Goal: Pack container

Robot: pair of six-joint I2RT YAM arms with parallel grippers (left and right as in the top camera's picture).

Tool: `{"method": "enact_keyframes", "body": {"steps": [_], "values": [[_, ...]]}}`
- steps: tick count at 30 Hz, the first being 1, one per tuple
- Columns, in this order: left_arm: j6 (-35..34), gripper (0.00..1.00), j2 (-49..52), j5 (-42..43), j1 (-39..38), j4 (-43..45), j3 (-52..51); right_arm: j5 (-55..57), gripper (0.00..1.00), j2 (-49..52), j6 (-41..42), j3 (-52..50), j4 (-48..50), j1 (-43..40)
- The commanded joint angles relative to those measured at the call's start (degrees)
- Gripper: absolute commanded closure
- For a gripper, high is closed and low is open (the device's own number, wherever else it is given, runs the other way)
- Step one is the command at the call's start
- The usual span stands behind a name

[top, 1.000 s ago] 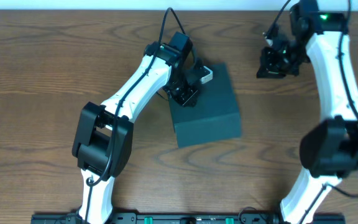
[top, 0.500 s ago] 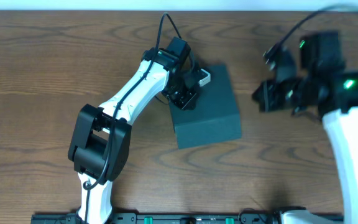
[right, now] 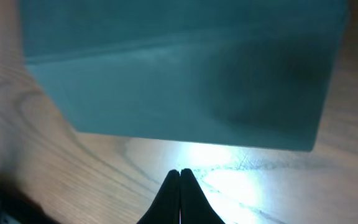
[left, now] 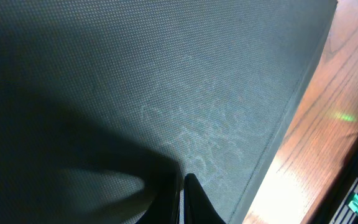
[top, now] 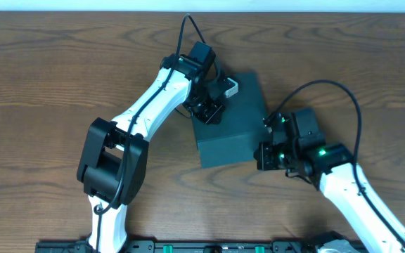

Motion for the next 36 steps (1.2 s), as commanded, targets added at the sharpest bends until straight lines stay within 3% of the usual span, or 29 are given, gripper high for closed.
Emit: {"method": "enact_keyframes", "body": {"steps": [1, 12, 16, 25, 32, 36], "values": [[0.83, 0.94, 1.14, -2.12, -0.48, -0.94, -1.90, 3.67, 0.98, -0.50, 6.80, -4.20, 5.40, 1.18], [0.79, 0.94, 1.14, -2.10, -0.48, -0.96, -1.90, 8.72, 0.98, 10.43, 11.26, -8.59, 27.85, 1.22], [0.81, 0.94, 1.14, -2.12, -0.48, -0.96, -1.90, 7.89, 0.98, 14.69, 13.86, -8.55, 31.63, 1.20], [-0.76, 0.94, -1.40, -1.88, 0.83, -1.40, -1.44, 1.53, 0.98, 7.76, 11.85, -3.96, 22.86, 0.66], [-3.26, 0.94, -12.92, -1.64, 6.99, -1.40, -1.44, 14.34, 0.98, -5.05, 10.58, 1.49, 12.50, -3.87], [-3.52, 0.94, -18.32, -1.64, 10.38, -1.66, -1.46, 16.48, 0.98, -5.62, 10.54, 1.36, 8.26, -10.27]]}}
